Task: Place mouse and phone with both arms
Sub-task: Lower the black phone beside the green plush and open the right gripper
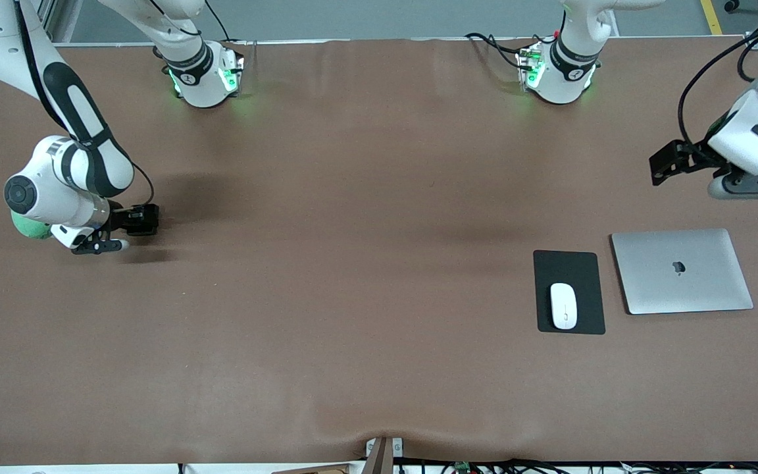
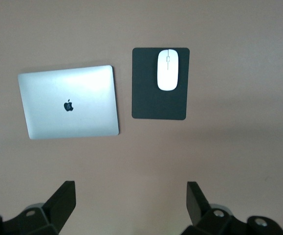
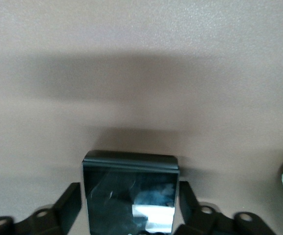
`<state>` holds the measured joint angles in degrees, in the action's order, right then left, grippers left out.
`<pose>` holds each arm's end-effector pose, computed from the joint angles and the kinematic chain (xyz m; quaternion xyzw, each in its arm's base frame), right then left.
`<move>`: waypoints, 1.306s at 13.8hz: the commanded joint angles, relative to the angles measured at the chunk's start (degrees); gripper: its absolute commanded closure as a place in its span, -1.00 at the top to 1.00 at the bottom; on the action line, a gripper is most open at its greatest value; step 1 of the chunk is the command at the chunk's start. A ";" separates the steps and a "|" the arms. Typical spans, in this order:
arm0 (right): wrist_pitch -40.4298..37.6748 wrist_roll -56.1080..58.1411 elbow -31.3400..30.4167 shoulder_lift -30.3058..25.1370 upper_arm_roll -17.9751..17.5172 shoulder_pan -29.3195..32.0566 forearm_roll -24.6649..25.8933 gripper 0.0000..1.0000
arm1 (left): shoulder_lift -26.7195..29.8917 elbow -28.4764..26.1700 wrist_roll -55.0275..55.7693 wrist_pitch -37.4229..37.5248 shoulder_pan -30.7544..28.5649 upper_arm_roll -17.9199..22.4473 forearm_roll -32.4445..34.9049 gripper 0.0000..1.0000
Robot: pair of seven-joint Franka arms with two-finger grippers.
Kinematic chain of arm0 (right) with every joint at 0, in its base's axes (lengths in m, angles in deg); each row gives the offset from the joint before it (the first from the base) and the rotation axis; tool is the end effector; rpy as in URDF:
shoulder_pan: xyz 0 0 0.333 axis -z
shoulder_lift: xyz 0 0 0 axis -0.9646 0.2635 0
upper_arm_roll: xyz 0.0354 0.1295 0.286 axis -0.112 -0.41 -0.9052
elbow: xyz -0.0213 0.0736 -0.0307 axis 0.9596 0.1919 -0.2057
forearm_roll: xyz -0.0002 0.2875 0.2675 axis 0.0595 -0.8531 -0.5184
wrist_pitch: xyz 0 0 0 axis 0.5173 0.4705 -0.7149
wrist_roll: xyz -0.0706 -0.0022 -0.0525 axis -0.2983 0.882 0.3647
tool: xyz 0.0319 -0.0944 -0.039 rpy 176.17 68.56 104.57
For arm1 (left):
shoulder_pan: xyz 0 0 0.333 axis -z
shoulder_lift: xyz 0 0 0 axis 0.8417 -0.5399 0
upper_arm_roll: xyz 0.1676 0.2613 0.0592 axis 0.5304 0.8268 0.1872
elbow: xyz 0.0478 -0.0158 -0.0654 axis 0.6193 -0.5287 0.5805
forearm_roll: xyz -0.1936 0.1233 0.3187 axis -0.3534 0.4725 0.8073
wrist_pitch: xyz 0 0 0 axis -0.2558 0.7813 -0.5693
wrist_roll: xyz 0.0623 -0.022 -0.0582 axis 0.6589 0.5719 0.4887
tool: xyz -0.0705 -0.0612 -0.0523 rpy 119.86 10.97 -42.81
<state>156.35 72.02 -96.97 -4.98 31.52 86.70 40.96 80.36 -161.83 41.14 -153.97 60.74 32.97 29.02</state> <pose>0.4809 -0.1259 0.1735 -0.9930 -0.0375 0.1064 0.0346 0.5436 -0.0573 0.6139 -0.9992 0.0194 0.0133 0.0321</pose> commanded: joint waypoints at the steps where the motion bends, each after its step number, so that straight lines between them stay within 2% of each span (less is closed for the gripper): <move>1: -0.72 0.72 0.28 -0.48 -0.20 -0.38 -0.62 1.00 | 2.10 -0.23 -1.40 2.20 0.28 1.23 -2.99 1.00; 3: -0.81 0.81 3.68 -0.30 -0.20 -0.38 -0.62 1.00 | 2.10 -0.14 -1.49 2.64 -0.34 1.23 -3.78 1.00; 5: -5.17 0.72 9.65 -0.04 -0.20 -0.64 -0.53 1.00 | 1.93 0.73 -2.89 3.60 -0.43 1.32 -3.79 1.00; 9: -29.40 -0.68 28.09 2.24 -0.20 -3.72 -0.62 1.00 | 1.57 2.31 -4.21 3.78 -0.34 1.32 -3.44 1.00; 11: -35.85 -1.38 35.75 2.95 -0.20 -3.89 -0.62 1.00 | 1.93 2.23 -3.43 5.71 -0.34 1.32 -3.35 1.00; 14: -36.23 -2.52 44.20 2.77 -0.20 -4.33 -0.45 1.00 | 0.79 2.32 -3.33 5.11 -0.25 1.23 -3.00 1.00; 16: -36.32 -7.95 50.26 2.51 -0.20 -4.33 -0.71 1.00 | 0.52 2.41 -3.42 5.10 -0.34 1.41 -3.00 1.00; 18: -37.45 -9.38 51.69 -0.19 -0.29 -5.12 -0.36 1.00 | 0.52 2.93 -3.42 5.10 -0.17 1.23 -2.91 1.00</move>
<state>121.14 64.98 -48.55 -4.25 31.09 82.48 40.82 81.13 -160.38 38.21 -149.65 60.44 34.13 26.33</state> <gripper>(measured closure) 0.000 0.000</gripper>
